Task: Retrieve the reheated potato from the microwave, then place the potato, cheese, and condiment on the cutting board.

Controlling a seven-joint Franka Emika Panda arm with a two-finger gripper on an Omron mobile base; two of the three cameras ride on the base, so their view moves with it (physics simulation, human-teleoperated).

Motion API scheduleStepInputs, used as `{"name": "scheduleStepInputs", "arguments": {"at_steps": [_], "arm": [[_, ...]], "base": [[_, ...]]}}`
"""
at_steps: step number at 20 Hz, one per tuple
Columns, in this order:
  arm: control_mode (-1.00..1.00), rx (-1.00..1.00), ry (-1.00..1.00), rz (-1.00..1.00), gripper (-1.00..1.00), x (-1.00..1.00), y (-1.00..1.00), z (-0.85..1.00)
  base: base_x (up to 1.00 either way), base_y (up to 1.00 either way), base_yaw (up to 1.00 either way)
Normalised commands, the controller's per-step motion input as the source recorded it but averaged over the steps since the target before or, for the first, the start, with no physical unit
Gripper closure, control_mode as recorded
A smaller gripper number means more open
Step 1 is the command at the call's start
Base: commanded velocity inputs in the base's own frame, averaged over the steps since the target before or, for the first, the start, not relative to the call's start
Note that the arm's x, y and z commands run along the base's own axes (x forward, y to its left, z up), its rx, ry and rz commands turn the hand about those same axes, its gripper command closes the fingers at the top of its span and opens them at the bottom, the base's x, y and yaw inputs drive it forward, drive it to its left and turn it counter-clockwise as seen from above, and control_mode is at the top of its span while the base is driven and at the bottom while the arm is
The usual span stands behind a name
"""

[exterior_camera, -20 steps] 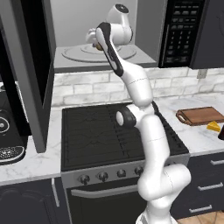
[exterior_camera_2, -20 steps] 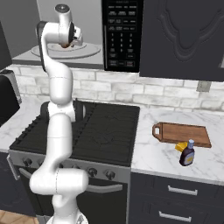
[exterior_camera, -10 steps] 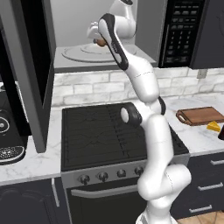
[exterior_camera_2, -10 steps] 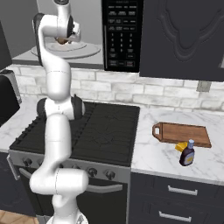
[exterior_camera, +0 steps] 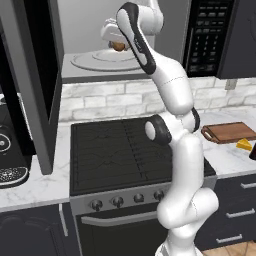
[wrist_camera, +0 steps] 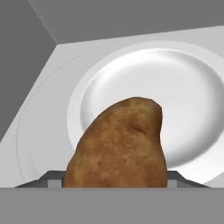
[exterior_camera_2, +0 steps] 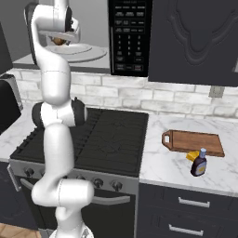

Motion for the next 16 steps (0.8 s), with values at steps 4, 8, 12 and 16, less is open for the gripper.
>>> {"name": "scheduleStepInputs", "arguments": {"at_steps": [4,8,12,16], "arm": [[-1.00,0.07,0.00,0.06,1.00,-0.83,-0.05,-0.13],[-1.00,0.09,0.00,0.07,1.00,-0.83,-0.09,-0.05],[-1.00,0.08,0.00,0.08,1.00,-0.86,-0.12,-0.11],[-1.00,0.05,0.00,0.09,1.00,-0.91,-0.11,-0.25]], "base": [[0.00,0.00,0.00],[0.00,0.00,0.00],[0.00,0.00,0.00],[0.00,0.00,0.00]]}}
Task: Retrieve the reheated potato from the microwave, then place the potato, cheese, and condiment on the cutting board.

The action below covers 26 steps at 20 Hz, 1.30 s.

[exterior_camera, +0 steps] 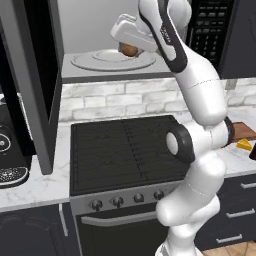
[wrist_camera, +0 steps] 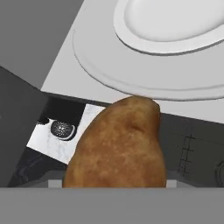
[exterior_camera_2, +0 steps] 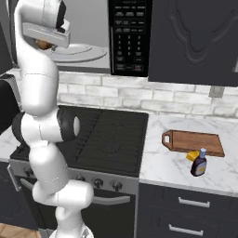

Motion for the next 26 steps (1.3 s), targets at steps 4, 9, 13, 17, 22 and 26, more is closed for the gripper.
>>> {"name": "scheduleStepInputs", "arguments": {"at_steps": [4,9,13,17,22,26], "arm": [[-1.00,0.04,0.00,0.09,1.00,-0.85,-0.07,-0.26],[-1.00,0.03,0.00,0.09,1.00,-0.78,-0.11,-0.07],[-1.00,0.01,-0.01,0.11,1.00,-0.81,-0.15,-0.14],[-1.00,0.00,-0.03,0.13,1.00,-0.80,-0.21,-0.24],[-1.00,-0.05,0.01,0.07,1.00,-0.54,-0.22,-0.57],[-1.00,-0.06,0.04,0.00,1.00,-0.23,-0.21,-0.76]], "base": [[0.00,0.00,0.00],[0.00,0.00,0.00],[0.00,0.00,0.00],[0.00,0.00,0.00],[0.00,0.00,0.00],[0.00,0.00,0.00]]}}
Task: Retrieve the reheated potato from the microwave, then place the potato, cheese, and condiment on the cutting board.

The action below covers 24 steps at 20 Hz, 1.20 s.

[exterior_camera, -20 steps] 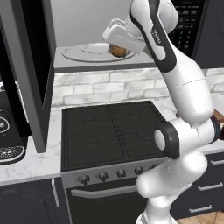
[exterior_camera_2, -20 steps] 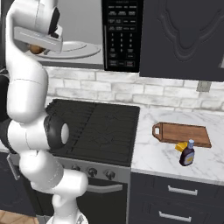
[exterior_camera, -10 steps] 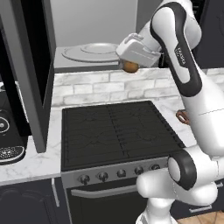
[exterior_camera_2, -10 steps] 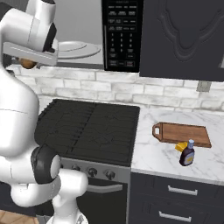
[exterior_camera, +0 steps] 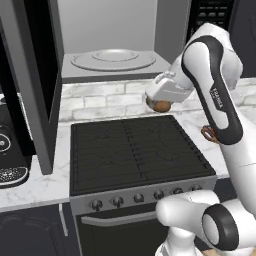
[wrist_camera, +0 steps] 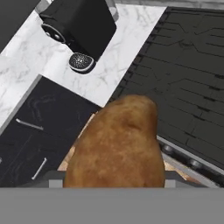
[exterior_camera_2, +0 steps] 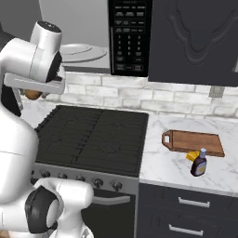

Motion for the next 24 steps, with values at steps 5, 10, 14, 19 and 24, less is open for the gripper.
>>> {"name": "scheduleStepInputs", "arguments": {"at_steps": [5,10,14,19,24], "arm": [[-1.00,-0.07,0.00,-0.01,1.00,-0.06,-0.31,-0.54],[-1.00,-0.15,0.00,-0.05,1.00,0.18,-0.51,-0.60],[-1.00,-0.13,0.00,-0.02,1.00,0.22,-0.61,-0.61],[-1.00,-0.14,0.00,-0.03,1.00,0.32,-0.57,-0.63],[-1.00,-0.09,0.00,-0.05,1.00,0.36,-0.44,-0.69]], "base": [[0.00,0.00,0.00],[0.00,0.00,0.00],[0.00,0.00,0.00],[0.00,0.00,0.00],[0.00,0.00,0.00]]}}
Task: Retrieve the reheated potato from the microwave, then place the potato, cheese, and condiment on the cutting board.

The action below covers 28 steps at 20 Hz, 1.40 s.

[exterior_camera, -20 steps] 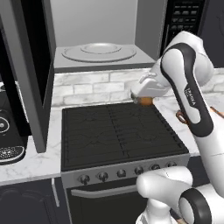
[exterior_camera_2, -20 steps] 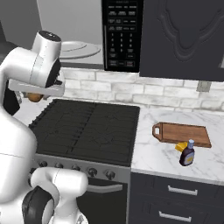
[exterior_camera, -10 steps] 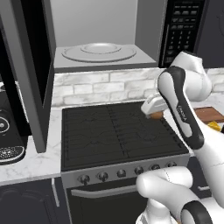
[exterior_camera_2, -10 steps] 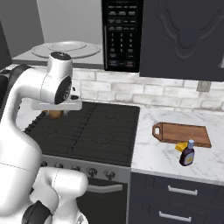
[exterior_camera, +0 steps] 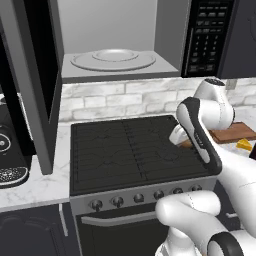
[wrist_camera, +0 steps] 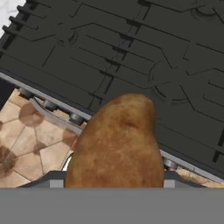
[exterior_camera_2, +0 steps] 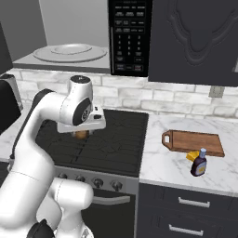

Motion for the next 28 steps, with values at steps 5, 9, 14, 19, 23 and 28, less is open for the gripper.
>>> {"name": "scheduleStepInputs", "arguments": {"at_steps": [5,9,14,19,23,28], "arm": [[-1.00,-0.08,0.00,-0.09,1.00,0.56,-0.21,-0.46],[-1.00,-0.06,0.00,-0.07,1.00,0.60,-0.07,-0.48],[-1.00,0.00,0.00,0.00,1.00,0.41,-0.04,-0.23],[-1.00,0.00,0.00,0.00,1.00,0.00,0.00,0.00],[-1.00,0.00,0.00,0.00,1.00,0.00,0.00,0.00],[-1.00,0.00,0.00,0.00,1.00,0.00,0.00,0.00]], "base": [[0.00,0.00,0.00],[0.00,0.00,0.00],[0.00,0.00,0.00],[0.00,0.00,0.00],[0.00,0.00,0.00],[0.00,0.00,0.00]]}}
